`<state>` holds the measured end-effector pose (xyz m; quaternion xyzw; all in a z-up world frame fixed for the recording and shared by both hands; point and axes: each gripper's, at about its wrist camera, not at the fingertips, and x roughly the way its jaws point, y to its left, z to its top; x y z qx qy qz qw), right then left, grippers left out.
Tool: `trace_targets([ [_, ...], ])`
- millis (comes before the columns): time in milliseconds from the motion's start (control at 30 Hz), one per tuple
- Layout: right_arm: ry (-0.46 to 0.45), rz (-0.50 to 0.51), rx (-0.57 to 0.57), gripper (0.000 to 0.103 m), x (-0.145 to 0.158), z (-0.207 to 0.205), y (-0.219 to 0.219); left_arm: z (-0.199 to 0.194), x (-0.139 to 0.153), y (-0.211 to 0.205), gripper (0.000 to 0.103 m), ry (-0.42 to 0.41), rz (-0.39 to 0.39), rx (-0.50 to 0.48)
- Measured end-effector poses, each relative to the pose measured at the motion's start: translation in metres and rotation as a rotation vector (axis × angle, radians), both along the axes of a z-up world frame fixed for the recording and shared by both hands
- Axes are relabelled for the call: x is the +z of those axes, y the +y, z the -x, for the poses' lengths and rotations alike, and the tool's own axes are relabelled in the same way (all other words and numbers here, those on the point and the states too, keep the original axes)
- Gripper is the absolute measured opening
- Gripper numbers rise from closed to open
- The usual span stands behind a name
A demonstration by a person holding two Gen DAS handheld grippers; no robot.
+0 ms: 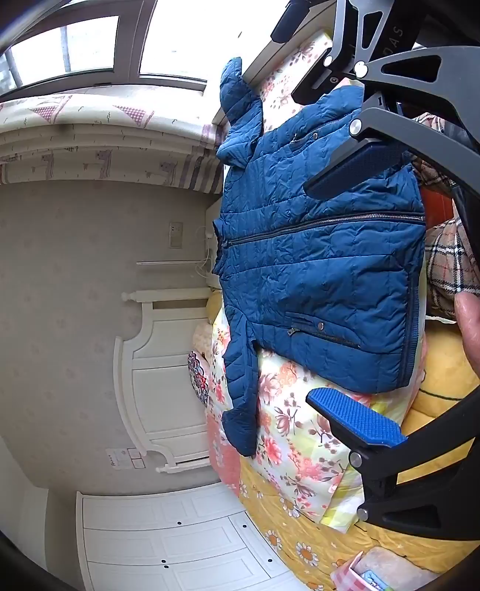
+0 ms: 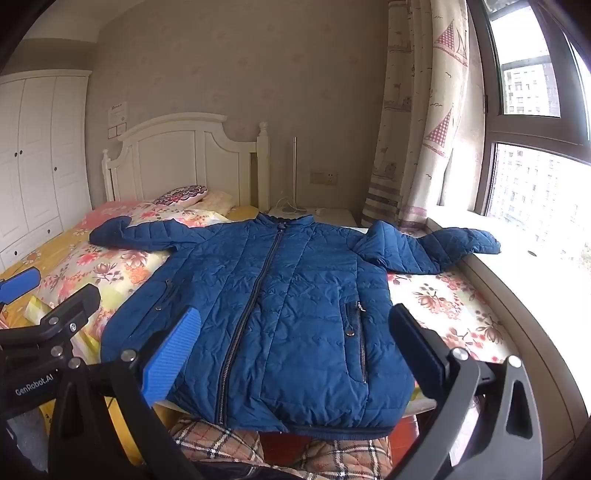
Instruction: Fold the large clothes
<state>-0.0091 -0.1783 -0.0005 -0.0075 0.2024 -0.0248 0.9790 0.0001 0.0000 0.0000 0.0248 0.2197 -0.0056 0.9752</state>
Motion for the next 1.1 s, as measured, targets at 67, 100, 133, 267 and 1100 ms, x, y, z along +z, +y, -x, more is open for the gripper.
trace_targets([
  [67, -0.001, -0.001, 0.0, 0.101, 0.0003, 0.0, 0.0001, 0.0, 0.0, 0.0001, 0.099, 0.0, 0.002, 0.0],
  [100, -0.001, -0.001, -0.001, 0.101, 0.0004, 0.0001, 0.0002, -0.0001, 0.0, 0.0001, 0.099, 0.0, 0.002, 0.0],
  [133, -0.001, -0.001, -0.001, 0.101, 0.0006, 0.0001, 0.0003, 0.0001, 0.0, 0.0001, 0.099, -0.002, 0.002, 0.0],
  [267, -0.002, -0.001, -0.002, 0.101, 0.0009, 0.0006, 0.0005, 0.0001, 0.0001, 0.0001, 0.099, 0.0, 0.003, 0.0],
  [1100, 0.0, 0.0, 0.0, 0.101, 0.0031, 0.0011, 0.0023, -0.0001, -0.0004, -0.0004, 0.099, 0.008, 0.005, 0.0],
])
